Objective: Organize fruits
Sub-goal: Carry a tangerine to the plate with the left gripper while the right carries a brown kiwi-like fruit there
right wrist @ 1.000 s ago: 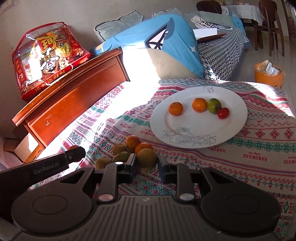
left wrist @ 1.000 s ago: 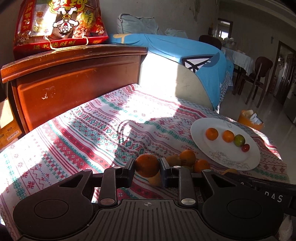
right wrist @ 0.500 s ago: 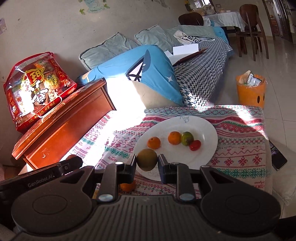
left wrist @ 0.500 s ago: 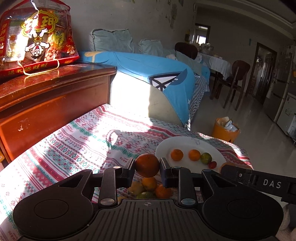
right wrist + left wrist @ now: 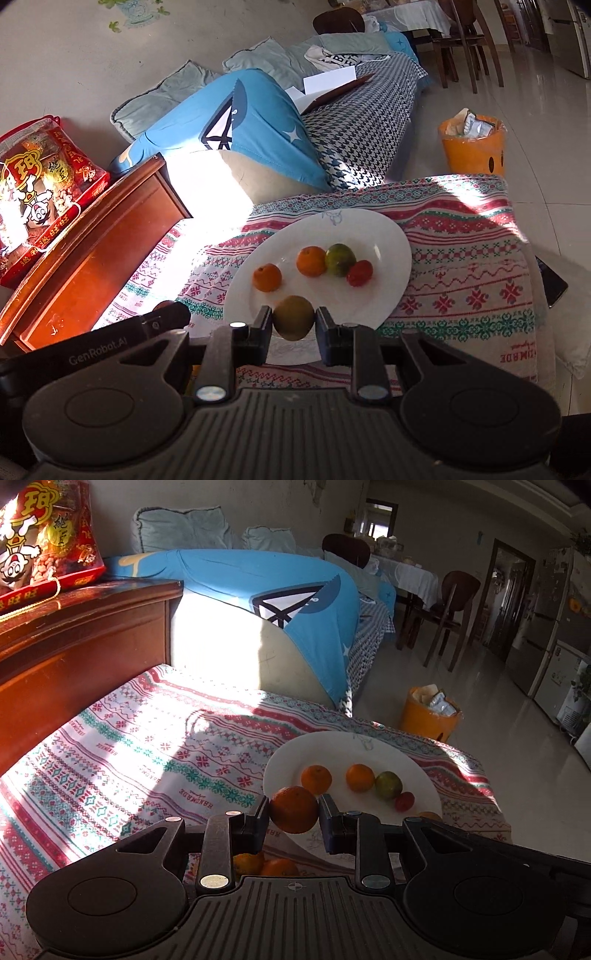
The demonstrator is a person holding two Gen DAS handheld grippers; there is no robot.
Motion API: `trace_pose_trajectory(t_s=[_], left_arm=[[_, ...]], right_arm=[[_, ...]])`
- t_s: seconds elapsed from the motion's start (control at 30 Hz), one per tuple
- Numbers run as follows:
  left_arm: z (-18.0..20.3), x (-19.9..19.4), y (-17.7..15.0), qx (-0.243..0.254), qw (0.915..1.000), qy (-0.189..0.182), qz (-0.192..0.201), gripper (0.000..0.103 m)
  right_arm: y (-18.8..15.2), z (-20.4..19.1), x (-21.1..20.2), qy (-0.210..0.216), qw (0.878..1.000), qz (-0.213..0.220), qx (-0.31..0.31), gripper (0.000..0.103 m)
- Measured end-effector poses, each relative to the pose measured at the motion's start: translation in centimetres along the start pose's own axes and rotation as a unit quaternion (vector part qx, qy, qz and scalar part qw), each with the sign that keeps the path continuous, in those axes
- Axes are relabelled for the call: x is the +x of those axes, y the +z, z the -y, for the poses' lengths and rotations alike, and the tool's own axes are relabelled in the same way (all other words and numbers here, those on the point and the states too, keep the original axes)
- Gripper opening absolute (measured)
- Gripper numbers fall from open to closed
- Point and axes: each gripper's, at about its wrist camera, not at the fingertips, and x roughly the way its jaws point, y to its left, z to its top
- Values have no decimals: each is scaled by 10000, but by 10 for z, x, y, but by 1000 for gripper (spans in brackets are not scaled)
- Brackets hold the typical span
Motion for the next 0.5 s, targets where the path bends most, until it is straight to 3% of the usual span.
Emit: trace_pose_trajectory(t_s=[0.5], left_arm=[[3,41,-2,-214,9990,-155,-362,26]], right_arm=[[-1,8,20,-74,9998,-78,171,26]])
